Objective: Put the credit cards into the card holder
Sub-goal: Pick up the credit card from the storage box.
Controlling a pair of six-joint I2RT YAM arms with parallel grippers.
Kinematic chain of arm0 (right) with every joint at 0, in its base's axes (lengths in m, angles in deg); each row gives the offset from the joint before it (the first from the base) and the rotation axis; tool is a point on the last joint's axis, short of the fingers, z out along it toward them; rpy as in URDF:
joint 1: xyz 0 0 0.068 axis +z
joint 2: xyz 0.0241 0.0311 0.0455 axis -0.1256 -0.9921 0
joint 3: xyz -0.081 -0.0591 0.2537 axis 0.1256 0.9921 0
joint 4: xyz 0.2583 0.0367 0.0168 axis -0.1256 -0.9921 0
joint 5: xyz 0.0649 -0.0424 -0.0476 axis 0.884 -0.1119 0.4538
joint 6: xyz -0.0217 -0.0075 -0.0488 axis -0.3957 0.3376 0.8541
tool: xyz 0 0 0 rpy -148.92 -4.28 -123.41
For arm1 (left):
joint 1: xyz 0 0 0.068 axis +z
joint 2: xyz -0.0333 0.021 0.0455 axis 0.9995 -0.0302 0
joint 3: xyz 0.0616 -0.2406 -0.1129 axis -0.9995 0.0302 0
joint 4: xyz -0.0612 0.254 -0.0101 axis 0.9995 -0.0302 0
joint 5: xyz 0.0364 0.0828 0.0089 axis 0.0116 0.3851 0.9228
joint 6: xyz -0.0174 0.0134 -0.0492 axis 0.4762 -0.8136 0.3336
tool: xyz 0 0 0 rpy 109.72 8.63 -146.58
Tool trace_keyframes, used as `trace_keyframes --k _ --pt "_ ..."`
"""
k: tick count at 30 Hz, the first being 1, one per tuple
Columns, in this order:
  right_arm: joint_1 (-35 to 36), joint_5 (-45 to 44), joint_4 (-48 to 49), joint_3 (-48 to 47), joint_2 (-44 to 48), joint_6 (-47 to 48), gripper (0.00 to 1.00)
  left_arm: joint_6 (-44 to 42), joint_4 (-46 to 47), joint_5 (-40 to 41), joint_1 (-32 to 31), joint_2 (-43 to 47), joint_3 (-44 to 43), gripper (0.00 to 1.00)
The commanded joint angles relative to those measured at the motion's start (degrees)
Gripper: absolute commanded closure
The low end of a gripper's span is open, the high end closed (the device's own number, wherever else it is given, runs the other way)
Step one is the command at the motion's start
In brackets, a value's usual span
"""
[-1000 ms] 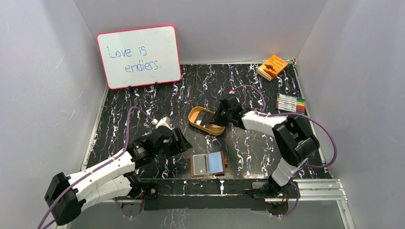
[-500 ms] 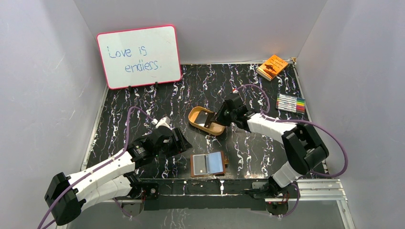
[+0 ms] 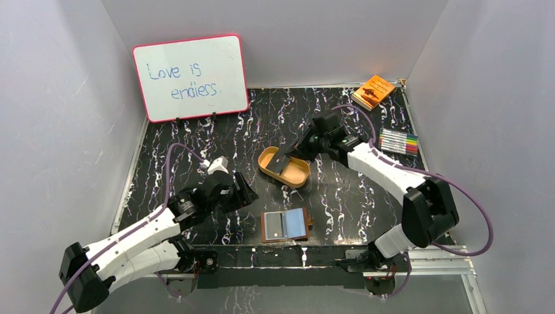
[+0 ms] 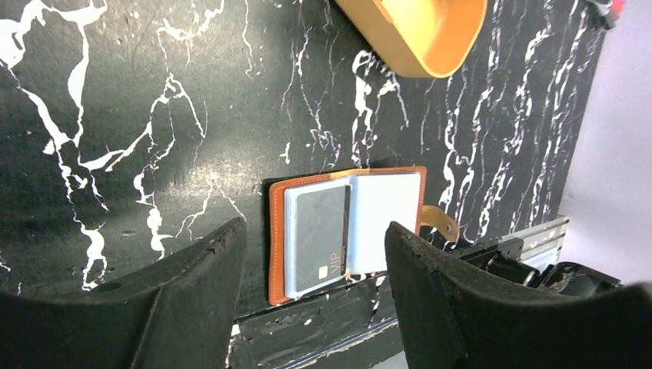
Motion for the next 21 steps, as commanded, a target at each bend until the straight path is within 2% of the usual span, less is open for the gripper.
trace_keyframes --k 1,4,8,12,18,20,21 --pt "-4.2 10.4 -6.7 -5.0 5.0 -4.4 1.00 -1.0 -4.5 4.6 -0.1 3.2 -3.9 0.37" --pt "-8.7 23.4 -2.0 -1.6 8.6 -6.0 1.00 -1.2 -6.4 5.8 -0.1 4.6 -5.2 0.37" --pt "-10.2 38.3 6.0 2.9 14.7 -6.7 1.00 -1.4 -8.6 6.8 -0.1 6.9 -6.2 0.37" --pt "-10.2 42.3 3.6 4.6 20.8 -3.9 1.00 -1.4 -9.4 7.3 -0.1 9.3 -5.8 0.37" --pt "-10.2 43.3 -0.8 7.2 26.5 -0.4 1.00 -1.9 -9.4 5.9 -0.1 9.4 -6.0 0.37" --pt "-10.1 41.7 -5.2 5.5 26.8 4.8 1.00 -3.0 -9.0 4.5 -0.1 9.0 -6.2 0.37" --pt "-10.2 38.8 -11.0 3.2 26.4 10.8 1.00 -3.9 -8.5 3.4 -0.1 8.8 -6.3 0.37"
